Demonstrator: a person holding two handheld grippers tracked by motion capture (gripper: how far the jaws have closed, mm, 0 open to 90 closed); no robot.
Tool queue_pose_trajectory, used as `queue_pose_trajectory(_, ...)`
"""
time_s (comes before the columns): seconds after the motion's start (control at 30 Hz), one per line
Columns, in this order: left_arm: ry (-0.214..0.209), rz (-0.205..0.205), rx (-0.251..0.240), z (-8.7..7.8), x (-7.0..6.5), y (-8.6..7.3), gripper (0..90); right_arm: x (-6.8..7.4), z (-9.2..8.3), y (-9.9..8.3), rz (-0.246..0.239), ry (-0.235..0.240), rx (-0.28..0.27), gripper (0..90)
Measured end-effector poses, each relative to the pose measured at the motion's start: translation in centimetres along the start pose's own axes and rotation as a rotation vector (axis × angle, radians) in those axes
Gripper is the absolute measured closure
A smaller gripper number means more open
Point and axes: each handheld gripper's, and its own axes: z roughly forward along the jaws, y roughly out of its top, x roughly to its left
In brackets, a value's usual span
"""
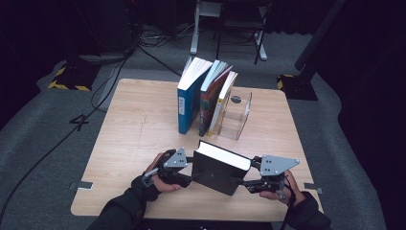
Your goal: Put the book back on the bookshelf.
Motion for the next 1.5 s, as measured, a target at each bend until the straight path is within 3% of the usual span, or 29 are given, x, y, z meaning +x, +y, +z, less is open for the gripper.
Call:
queue_pose_trajectory(0.2, 0.017, -0.009, -0.007, 0.2, -0.2, 0.1, 38.9, 0.0, -0.4, 1.9, 0.018, -0.018, -0.002, 48.1)
queue_pose_trajectory(0.33, 0.058, 0.008, -0.005, 0.4, -0.6, 0.3, 39.5, -0.2, -0.1, 3.0, 0.031, -0.001, 0.029, 46.3)
queue_pose_trajectory(0.4, 0.043, 0.003, -0.015, 0.5, -0.7, 0.4, 42.0, -0.3, 0.2, 3.4, 0.040, 0.005, 0.044, 44.7)
queue_pose_trajectory(0.5, 0.068, 0.021, -0.007, 0.9, -1.0, 0.6, 39.8, -0.3, 0.6, 3.7, 0.057, -0.001, 0.051, 43.3)
queue_pose_trajectory(0.7, 0.063, 0.011, -0.013, 0.9, -1.0, 0.5, 39.5, 0.0, 1.6, 3.8, 0.076, -0.023, 0.074, 42.4)
queue_pose_trajectory(1.13, 0.079, -0.022, -0.002, 0.7, -0.6, 0.2, 35.6, 0.1, 1.3, 3.8, 0.099, -0.081, 0.074, 50.1)
queue_pose_trajectory(1.2, 0.098, -0.046, 0.022, -0.2, -0.1, -0.5, 33.7, 0.2, 1.3, 3.6, 0.116, -0.104, 0.051, 50.7)
queue_pose_trajectory(1.27, 0.114, -0.075, 0.035, -1.0, 0.3, -1.2, 33.4, 0.1, 1.3, 3.7, 0.110, -0.090, 0.066, 50.7)
queue_pose_trajectory(1.33, 0.125, -0.084, 0.046, -1.4, 0.4, -1.7, 33.0, 0.1, 1.3, 3.8, 0.110, -0.089, 0.073, 50.6)
queue_pose_trajectory(1.4, 0.180, -0.095, 0.086, -2.7, 0.6, -3.2, 31.8, 0.0, 1.3, 3.9, 0.103, -0.078, 0.084, 50.5)
queue_pose_trajectory(1.5, 0.205, -0.105, 0.118, -3.4, 0.7, -4.2, 30.3, 0.1, 1.3, 3.9, 0.103, -0.078, 0.090, 50.6)
